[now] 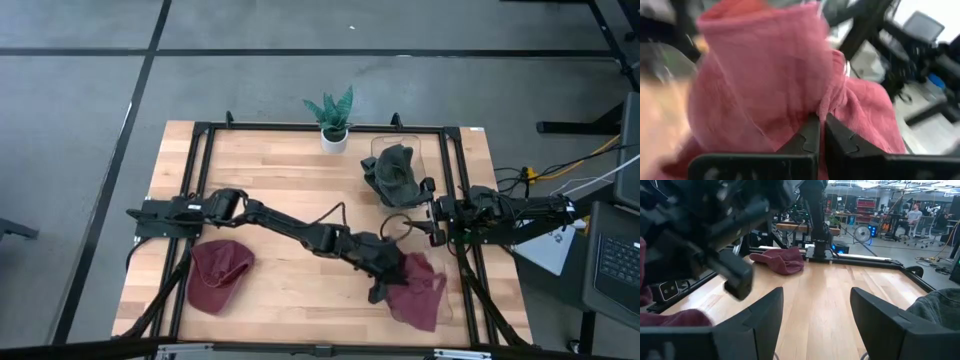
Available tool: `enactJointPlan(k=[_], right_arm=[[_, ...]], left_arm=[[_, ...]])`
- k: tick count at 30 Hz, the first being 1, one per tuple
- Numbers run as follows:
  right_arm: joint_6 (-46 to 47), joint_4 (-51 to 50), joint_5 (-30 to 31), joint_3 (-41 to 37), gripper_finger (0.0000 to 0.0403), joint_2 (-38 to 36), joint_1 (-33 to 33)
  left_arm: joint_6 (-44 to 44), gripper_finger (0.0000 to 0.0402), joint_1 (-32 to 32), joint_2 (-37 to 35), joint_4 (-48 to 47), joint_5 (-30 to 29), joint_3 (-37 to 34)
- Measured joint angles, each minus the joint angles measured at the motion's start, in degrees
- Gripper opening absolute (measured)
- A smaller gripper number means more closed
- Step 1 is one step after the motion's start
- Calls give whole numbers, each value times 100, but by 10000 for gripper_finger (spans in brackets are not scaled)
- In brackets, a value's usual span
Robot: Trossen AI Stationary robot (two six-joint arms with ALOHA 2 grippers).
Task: Pick & Place hat
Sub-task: Put the top red cap into the bottom transparent bin
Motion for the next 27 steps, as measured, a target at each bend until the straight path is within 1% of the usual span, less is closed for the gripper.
enactJointPlan(k=[3,7,12,14,17,19,22,24,27], right_arm=[[-1,-1,1,-1,229,0,-1],[-1,1,2,-1,229,0,0],[1,1,2,-1,229,0,-1],[-1,-1,0,-2,229,0,0],[-1,-1,-2,-2,229,0,0],[1,0,2,-1,229,0,-1],[1,-1,2,-2,229,0,0],[0,1,1,-2,229,0,-1],[0,1,2,-1,229,0,-1]], left_arm=[[-104,3,-92,-6,-334,80,4],[-10,4,-173,-79,-796,-127,4],[31,4,-169,-242,-1127,-736,5],[39,4,-181,-372,-1542,-1028,4],[92,4,-185,-554,-2203,-1301,4],[206,4,-187,-629,-2562,-1311,5],[186,12,-187,-646,-2873,-1124,4],[44,22,-187,-646,-2893,-1071,4],[-30,46,-173,-651,-2997,-1172,4]])
